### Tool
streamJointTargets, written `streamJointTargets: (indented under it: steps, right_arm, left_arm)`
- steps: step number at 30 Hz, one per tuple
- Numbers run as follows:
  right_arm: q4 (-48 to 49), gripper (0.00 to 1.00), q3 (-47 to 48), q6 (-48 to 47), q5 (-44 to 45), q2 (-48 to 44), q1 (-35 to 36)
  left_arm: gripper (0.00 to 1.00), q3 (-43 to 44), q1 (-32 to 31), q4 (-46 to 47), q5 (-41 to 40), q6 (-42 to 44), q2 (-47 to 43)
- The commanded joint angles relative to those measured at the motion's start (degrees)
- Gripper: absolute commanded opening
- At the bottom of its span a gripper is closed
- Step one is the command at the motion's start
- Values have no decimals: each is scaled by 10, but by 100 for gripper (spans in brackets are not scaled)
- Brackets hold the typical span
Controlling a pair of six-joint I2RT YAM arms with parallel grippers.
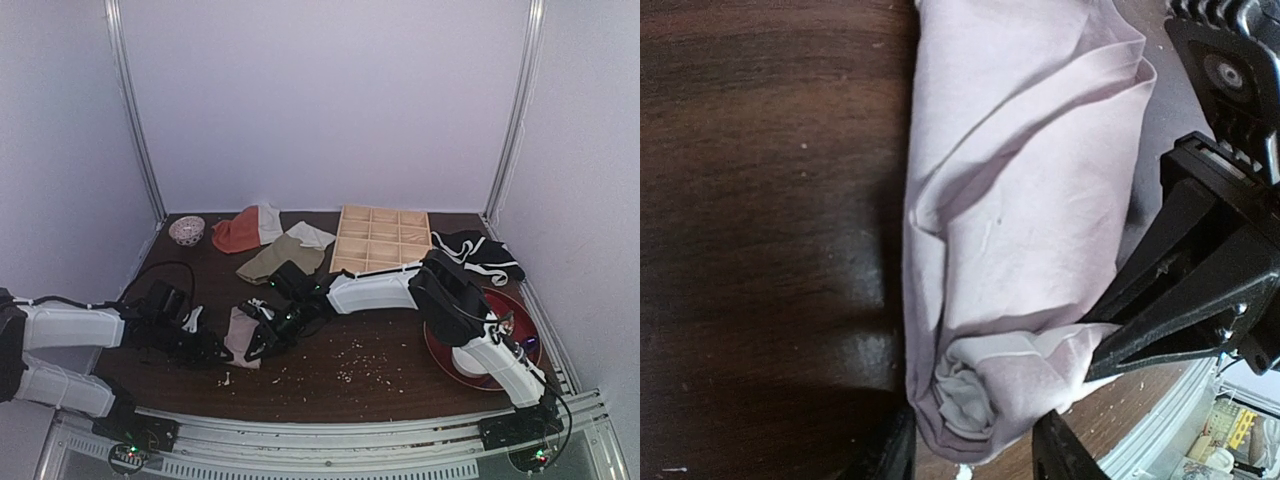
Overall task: Roll the underwear
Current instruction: Roll the underwear at the center of the board.
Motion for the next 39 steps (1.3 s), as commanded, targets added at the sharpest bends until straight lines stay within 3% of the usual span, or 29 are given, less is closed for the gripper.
streamJointTargets:
  steps: [1,16,21,29,34,39]
  right_arm:
    - [-40,0,6,-9,2,26,0]
    - [-56,0,18,-14,-1,35,1]
    - [-55,0,20,-13,0,37,2]
    - [-67,0,29,-20,4,39,2]
    - [-74,0,30,-29,11,35,1]
    - [-76,11,13,-69,40,4,0]
  left_arm:
    - [41,7,6,21,-18,22,-7]
    - [38,11,6,58,1,32,13]
    - [15,11,6,68,7,32,20]
    - [0,10,6,62,6,30,28]
    - [0,11,6,59,3,29,33]
    - [0,14,6,50,-5,29,35]
